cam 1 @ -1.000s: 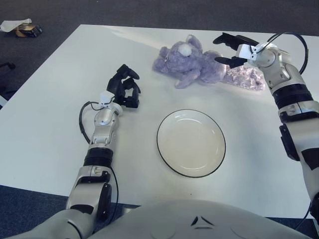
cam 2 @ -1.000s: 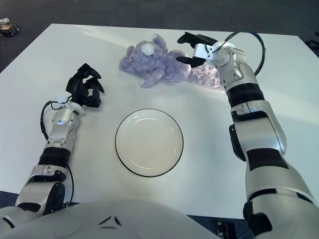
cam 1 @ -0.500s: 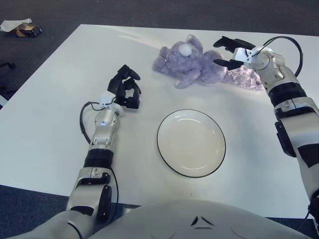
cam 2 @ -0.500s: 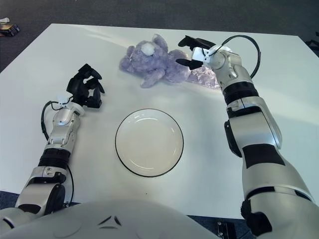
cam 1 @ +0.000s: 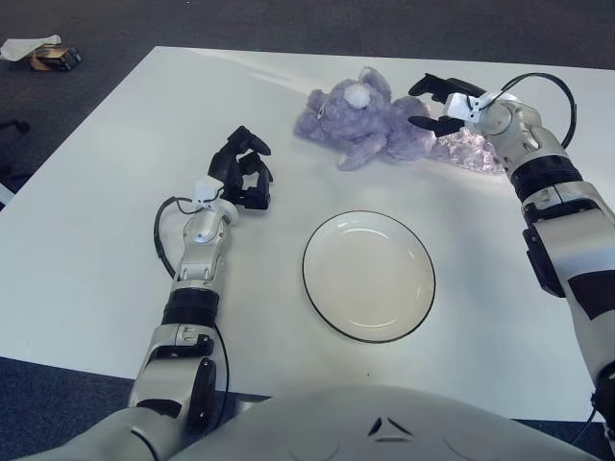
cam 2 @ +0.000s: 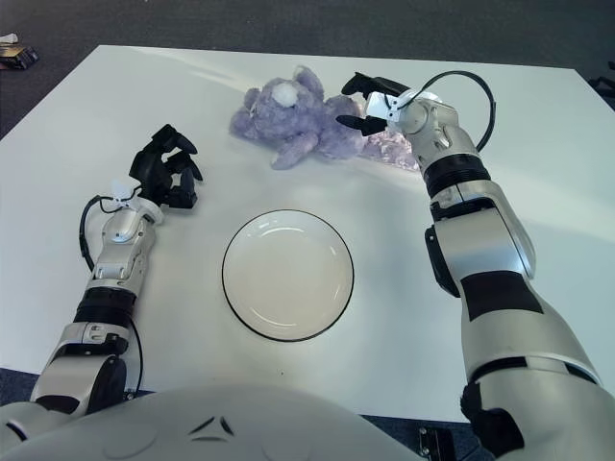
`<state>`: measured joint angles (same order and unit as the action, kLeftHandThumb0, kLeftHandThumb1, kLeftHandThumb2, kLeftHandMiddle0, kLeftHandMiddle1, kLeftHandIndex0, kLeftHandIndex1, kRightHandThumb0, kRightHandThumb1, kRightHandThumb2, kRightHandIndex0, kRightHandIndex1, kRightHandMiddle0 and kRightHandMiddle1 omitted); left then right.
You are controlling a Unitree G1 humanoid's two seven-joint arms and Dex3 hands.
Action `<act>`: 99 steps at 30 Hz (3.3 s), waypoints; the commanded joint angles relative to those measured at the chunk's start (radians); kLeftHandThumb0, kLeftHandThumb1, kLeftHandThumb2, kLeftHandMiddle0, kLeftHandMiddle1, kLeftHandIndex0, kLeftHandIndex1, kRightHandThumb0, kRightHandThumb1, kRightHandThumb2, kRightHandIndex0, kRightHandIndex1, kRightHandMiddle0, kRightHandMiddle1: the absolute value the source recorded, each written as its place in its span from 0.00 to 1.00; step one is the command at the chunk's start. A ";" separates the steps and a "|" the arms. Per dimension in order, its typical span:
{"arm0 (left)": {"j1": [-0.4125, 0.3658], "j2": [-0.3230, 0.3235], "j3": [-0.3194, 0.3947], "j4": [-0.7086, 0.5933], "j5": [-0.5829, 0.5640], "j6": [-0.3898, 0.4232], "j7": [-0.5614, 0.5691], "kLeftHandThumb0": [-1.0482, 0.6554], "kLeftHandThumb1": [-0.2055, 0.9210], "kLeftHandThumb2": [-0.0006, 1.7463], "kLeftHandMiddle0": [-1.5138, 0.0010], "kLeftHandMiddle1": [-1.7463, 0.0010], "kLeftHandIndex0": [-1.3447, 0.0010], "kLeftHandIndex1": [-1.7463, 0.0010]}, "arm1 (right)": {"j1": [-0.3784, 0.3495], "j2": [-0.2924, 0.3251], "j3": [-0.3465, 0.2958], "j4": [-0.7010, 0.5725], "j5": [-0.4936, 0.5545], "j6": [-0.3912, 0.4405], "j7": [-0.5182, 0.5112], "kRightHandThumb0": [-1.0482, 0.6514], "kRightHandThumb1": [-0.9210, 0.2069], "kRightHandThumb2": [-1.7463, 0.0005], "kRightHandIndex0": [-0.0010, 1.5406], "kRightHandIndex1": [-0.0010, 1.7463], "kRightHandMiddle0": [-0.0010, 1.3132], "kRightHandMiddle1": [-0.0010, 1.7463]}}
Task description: Put the doll into the plate.
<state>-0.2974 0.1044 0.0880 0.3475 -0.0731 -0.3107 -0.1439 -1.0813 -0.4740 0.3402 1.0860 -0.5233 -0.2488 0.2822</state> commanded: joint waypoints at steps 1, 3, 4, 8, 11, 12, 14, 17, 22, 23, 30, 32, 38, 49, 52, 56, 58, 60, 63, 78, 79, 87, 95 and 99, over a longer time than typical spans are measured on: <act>0.042 -0.017 0.001 0.014 -0.007 -0.005 0.007 0.61 0.36 0.83 0.50 0.03 0.68 0.00 | -0.021 0.007 0.002 0.013 0.005 -0.010 0.003 0.01 0.00 0.58 0.01 0.28 0.00 0.38; 0.041 -0.017 0.002 0.016 -0.008 -0.008 0.005 0.61 0.36 0.83 0.50 0.03 0.68 0.00 | -0.018 0.010 0.005 0.013 0.003 -0.010 0.006 0.02 0.00 0.58 0.01 0.28 0.00 0.38; 0.041 -0.017 0.002 0.016 -0.009 -0.009 0.005 0.61 0.36 0.83 0.50 0.03 0.68 0.00 | -0.017 0.012 0.006 0.012 0.003 -0.010 0.008 0.02 0.00 0.58 0.01 0.28 0.00 0.38; 0.041 -0.018 0.003 0.017 -0.015 -0.008 0.000 0.61 0.36 0.83 0.50 0.03 0.68 0.00 | -0.010 0.018 0.008 0.006 0.007 -0.002 0.022 0.02 0.00 0.58 0.01 0.29 0.00 0.38; 0.041 -0.018 0.003 0.017 -0.016 -0.009 0.000 0.61 0.37 0.83 0.51 0.02 0.68 0.00 | -0.008 0.020 0.008 0.004 0.008 0.002 0.030 0.02 0.00 0.58 0.01 0.29 0.00 0.38; 0.041 -0.018 0.003 0.017 -0.015 -0.009 0.000 0.61 0.37 0.83 0.51 0.02 0.68 0.00 | -0.008 0.020 0.008 0.003 0.007 0.003 0.031 0.02 0.00 0.58 0.01 0.29 0.00 0.38; 0.041 -0.018 0.003 0.017 -0.013 -0.008 0.001 0.61 0.37 0.83 0.51 0.01 0.69 0.00 | -0.005 0.024 0.012 0.000 0.004 0.008 0.039 0.02 0.00 0.57 0.01 0.29 0.00 0.38; 0.041 -0.018 0.004 0.016 -0.018 -0.005 -0.003 0.61 0.37 0.83 0.51 0.01 0.69 0.00 | 0.001 0.033 0.019 -0.003 -0.001 0.018 0.044 0.02 0.00 0.57 0.01 0.29 0.00 0.37; 0.041 -0.018 0.004 0.016 -0.020 -0.004 -0.004 0.61 0.37 0.83 0.51 0.02 0.69 0.00 | 0.012 0.046 0.028 0.003 -0.006 0.024 0.027 0.02 0.00 0.54 0.03 0.29 0.00 0.36; 0.041 -0.018 0.004 0.017 -0.020 -0.004 -0.003 0.61 0.37 0.83 0.51 0.02 0.69 0.00 | 0.014 0.049 0.030 0.006 -0.008 0.024 0.023 0.02 0.00 0.54 0.03 0.29 0.00 0.36; 0.040 -0.020 0.002 0.019 -0.012 -0.011 0.010 0.61 0.35 0.85 0.50 0.01 0.67 0.00 | 0.026 0.062 0.037 0.021 -0.003 0.011 0.004 0.02 0.00 0.55 0.06 0.31 0.00 0.37; 0.040 -0.020 0.002 0.021 -0.011 -0.014 0.012 0.61 0.33 0.86 0.50 0.00 0.66 0.00 | 0.029 0.066 0.038 0.024 -0.001 0.009 0.003 0.01 0.00 0.56 0.07 0.32 0.00 0.38; 0.038 -0.022 0.002 0.025 -0.008 -0.024 0.015 0.61 0.31 0.88 0.48 0.00 0.64 0.00 | 0.039 0.074 0.041 0.032 0.004 0.003 0.007 0.00 0.00 0.59 0.07 0.34 0.00 0.37; 0.041 -0.024 0.000 0.020 -0.008 -0.021 0.008 0.61 0.33 0.87 0.50 0.00 0.66 0.00 | 0.061 0.088 0.039 0.083 0.012 -0.025 0.011 0.00 0.00 0.65 0.06 0.44 0.00 0.41; 0.041 -0.024 0.000 0.018 -0.009 -0.018 0.008 0.61 0.34 0.86 0.50 0.00 0.67 0.00 | 0.061 0.089 0.038 0.094 0.016 -0.031 0.011 0.00 0.00 0.67 0.06 0.44 0.00 0.43; 0.042 -0.025 0.001 0.016 -0.011 -0.013 0.007 0.61 0.36 0.84 0.51 0.00 0.68 0.00 | 0.064 0.089 0.041 0.106 0.020 -0.035 0.006 0.01 0.00 0.68 0.06 0.46 0.00 0.47; 0.042 -0.026 0.001 0.016 -0.009 -0.015 0.010 0.61 0.35 0.85 0.50 0.00 0.67 0.00 | 0.067 0.090 0.041 0.111 0.021 -0.039 0.003 0.01 0.00 0.69 0.07 0.46 0.00 0.49; 0.042 -0.026 0.001 0.016 -0.005 -0.017 0.014 0.61 0.32 0.87 0.49 0.00 0.65 0.00 | 0.069 0.090 0.039 0.114 0.024 -0.040 0.002 0.02 0.00 0.70 0.07 0.46 0.00 0.52; 0.042 -0.027 0.001 0.014 -0.003 -0.016 0.016 0.61 0.31 0.88 0.49 0.00 0.65 0.00 | 0.070 0.091 0.036 0.116 0.028 -0.038 0.001 0.03 0.00 0.71 0.07 0.46 0.00 0.55; 0.043 -0.031 0.004 0.009 -0.004 -0.019 0.012 0.61 0.30 0.89 0.48 0.00 0.64 0.00 | 0.090 0.096 0.030 0.105 0.029 0.016 -0.084 0.27 0.17 0.61 0.23 0.63 0.19 0.89; 0.044 -0.031 0.004 0.009 -0.004 -0.019 0.012 0.61 0.30 0.89 0.48 0.00 0.64 0.01 | 0.091 0.096 0.030 0.104 0.029 0.017 -0.087 0.29 0.18 0.59 0.24 0.63 0.21 0.91; 0.039 -0.032 0.006 0.017 -0.006 -0.018 0.011 0.61 0.32 0.87 0.49 0.00 0.65 0.00 | 0.099 0.095 0.042 0.105 0.013 0.031 -0.140 0.36 0.37 0.40 0.28 0.76 0.35 0.99; 0.040 -0.035 0.004 0.013 0.003 -0.019 0.019 0.61 0.32 0.87 0.49 0.00 0.65 0.00 | 0.099 0.104 0.035 0.127 0.028 0.059 -0.177 0.60 0.69 0.21 0.56 0.72 0.49 1.00; 0.039 -0.032 0.002 0.012 0.007 -0.011 0.020 0.61 0.34 0.86 0.50 0.01 0.67 0.00 | 0.101 0.114 0.011 0.132 0.049 0.083 -0.192 0.61 0.77 0.15 0.59 0.76 0.51 1.00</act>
<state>-0.2980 0.0836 0.0926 0.3408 -0.0704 -0.3259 -0.1376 -1.0285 -0.3727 0.3558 1.1835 -0.4797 -0.2069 0.0832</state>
